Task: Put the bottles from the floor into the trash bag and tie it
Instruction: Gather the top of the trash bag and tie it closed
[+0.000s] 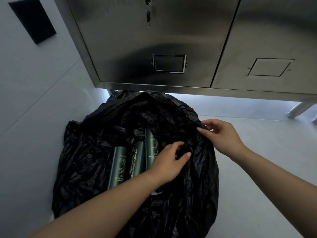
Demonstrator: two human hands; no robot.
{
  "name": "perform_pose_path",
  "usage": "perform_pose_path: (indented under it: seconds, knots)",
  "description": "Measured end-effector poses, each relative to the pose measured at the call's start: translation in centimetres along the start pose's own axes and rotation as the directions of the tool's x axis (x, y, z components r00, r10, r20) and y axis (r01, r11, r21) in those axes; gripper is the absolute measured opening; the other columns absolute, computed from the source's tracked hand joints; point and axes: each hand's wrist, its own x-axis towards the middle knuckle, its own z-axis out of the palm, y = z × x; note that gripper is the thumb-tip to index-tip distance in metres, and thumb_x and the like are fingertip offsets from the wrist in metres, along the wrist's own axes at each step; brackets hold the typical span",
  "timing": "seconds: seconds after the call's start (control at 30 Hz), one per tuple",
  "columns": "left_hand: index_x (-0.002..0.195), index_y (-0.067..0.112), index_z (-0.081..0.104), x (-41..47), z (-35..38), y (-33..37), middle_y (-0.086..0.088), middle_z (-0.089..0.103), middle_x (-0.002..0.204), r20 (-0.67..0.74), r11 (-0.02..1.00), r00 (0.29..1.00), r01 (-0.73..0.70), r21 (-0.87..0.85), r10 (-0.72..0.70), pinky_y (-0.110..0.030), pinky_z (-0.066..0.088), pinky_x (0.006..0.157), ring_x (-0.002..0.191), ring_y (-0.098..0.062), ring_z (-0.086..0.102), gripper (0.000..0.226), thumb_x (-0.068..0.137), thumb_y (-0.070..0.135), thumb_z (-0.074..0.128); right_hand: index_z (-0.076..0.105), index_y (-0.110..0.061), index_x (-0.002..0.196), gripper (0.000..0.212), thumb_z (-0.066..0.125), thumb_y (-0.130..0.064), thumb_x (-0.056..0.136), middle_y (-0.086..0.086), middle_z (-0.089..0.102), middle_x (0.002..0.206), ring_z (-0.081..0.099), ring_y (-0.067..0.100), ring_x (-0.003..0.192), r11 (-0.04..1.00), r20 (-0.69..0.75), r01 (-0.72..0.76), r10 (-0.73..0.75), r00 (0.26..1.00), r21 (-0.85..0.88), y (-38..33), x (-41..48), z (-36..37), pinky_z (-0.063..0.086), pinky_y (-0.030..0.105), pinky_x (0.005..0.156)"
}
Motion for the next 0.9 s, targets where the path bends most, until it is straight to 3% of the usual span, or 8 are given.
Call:
perform_pose_path:
  seconds: [0.07,0.17,0.33,0.5,0.63,0.77,0.83,0.9]
  knots:
    - [0.139,0.024,0.037,0.4,1.4,0.3,0.001,0.058,0.118,0.063,0.965,0.987,0.161,-0.209,-0.151,-0.029,0.045,0.09,0.104,-0.018,0.059,0.058,0.088,0.039,0.058,0.067,-0.035,0.074,0.009,0.074,-0.029,0.076,-0.006,0.067,0.074,0.061,0.016,0.062,1.0,-0.016,-0.004,0.004,1.0,-0.006,0.3,0.0,-0.1,0.051,0.027,0.065]
    - [0.135,0.024,0.041,-0.2,2.2,0.5,0.001,0.063,0.098,0.191,0.836,0.957,0.286,-0.468,-0.22,-0.027,0.052,0.068,0.085,-0.012,0.063,0.056,0.086,0.023,0.065,0.068,-0.031,0.082,0.007,0.073,-0.029,0.078,-0.006,0.067,0.074,0.059,0.014,0.06,0.999,-0.036,-0.038,0.037,0.999,-0.018,0.8,0.2,-0.5,0.047,0.024,0.06]
    - [0.122,0.019,0.056,-1.4,-2.5,0.0,0.005,0.051,0.081,-0.121,0.954,0.987,0.061,-0.295,-0.101,-0.011,0.04,0.054,0.045,0.002,0.045,0.042,0.083,0.014,0.068,0.056,-0.029,0.113,0.045,0.074,-0.04,0.074,-0.01,0.06,0.1,0.062,0.009,0.083,0.985,-0.029,0.022,-0.028,0.999,-0.173,-0.5,0.3,-1.4,0.044,0.02,0.065]
    - [0.114,0.033,0.061,-3.8,-9.9,-1.9,0.011,0.057,0.088,-0.321,0.999,0.946,0.047,0.019,-0.038,-0.005,0.044,0.063,0.054,-0.002,0.056,0.035,0.082,0.024,0.07,0.057,-0.031,0.119,0.05,0.067,-0.048,0.073,-0.012,0.056,0.115,0.052,0.003,0.107,0.912,0.162,0.36,-0.332,0.929,-0.199,-5.5,-0.2,2.3,0.046,0.021,0.087]
    - [0.11,0.033,0.065,-5.8,-14.2,-4.0,0.005,0.062,0.083,-0.399,0.995,0.917,0.056,0.083,-0.018,-0.006,0.045,0.063,0.061,-0.008,0.061,0.034,0.077,0.024,0.074,0.043,-0.032,0.135,0.063,0.06,-0.055,0.079,-0.009,0.032,0.149,0.022,0.009,0.139,0.761,0.39,0.589,-0.472,0.791,-0.274,-8.2,-0.4,8.2,0.015,0.022,0.112]
    - [0.097,0.04,0.065,-7.0,-18.2,-6.0,0.006,0.06,0.076,-0.488,0.996,0.873,0.041,0.076,0.001,-0.014,0.048,0.07,0.059,-0.005,0.06,0.031,0.077,0.018,0.074,0.028,-0.034,0.144,0.062,0.036,-0.06,0.088,-0.007,0.023,0.155,0.015,0.01,0.142,0.823,0.607,0.462,-0.19,0.771,-0.33,-8.4,0.1,13.0,0.011,0.035,0.116]
    - [0.091,0.041,0.066,-7.4,-19.8,-7.1,0.011,0.056,0.072,-0.553,0.995,0.833,0.067,0.07,-0.017,-0.005,0.042,0.061,0.054,0.001,0.055,0.027,0.078,0.019,0.074,0.035,-0.032,0.141,0.057,0.03,-0.058,0.091,-0.009,0.032,0.151,0.027,0.006,0.137,0.9,0.704,0.287,0.031,0.709,-0.328,-6.4,-0.9,13.8,0.016,0.017,0.108]
    - [0.089,0.038,0.068,-7.5,-20.4,-8.1,0.01,0.054,0.072,-0.563,0.996,0.826,0.077,0.039,-0.042,-0.004,0.04,0.058,0.053,-0.002,0.052,0.023,0.079,0.018,0.073,0.045,-0.033,0.135,0.052,0.03,-0.057,0.091,-0.015,0.042,0.143,0.035,-0.001,0.127,0.918,0.703,0.231,0.068,0.708,-0.322,-5.1,-2.1,13.3,0.019,0.003,0.093]
